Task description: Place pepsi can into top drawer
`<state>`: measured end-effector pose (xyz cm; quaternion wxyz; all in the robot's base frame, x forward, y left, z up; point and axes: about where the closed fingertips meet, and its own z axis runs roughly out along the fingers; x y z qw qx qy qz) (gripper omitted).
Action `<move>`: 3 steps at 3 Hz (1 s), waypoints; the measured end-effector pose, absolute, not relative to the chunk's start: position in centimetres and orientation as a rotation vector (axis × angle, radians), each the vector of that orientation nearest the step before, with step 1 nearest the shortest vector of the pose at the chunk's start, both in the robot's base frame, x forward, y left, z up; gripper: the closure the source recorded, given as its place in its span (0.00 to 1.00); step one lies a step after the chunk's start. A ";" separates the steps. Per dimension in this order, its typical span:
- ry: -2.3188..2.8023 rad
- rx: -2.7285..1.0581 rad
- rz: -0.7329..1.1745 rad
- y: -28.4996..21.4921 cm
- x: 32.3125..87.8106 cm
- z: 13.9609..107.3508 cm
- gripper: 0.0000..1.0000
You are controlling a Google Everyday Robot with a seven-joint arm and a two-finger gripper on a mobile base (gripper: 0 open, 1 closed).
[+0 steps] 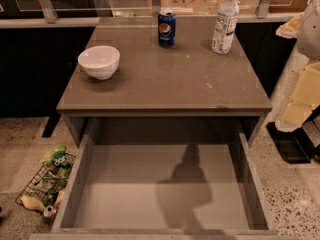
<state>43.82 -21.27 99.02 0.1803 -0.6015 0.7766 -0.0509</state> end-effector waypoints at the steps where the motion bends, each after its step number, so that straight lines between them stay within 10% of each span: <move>1: 2.194 -1.699 -0.144 -21.3 43.8 99.0 0.00; 3: 2.178 -1.513 -0.134 -22.2 47.5 99.6 0.00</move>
Offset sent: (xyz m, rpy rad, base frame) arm 0.0210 -0.0089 0.0021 0.0406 -0.0489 -0.0535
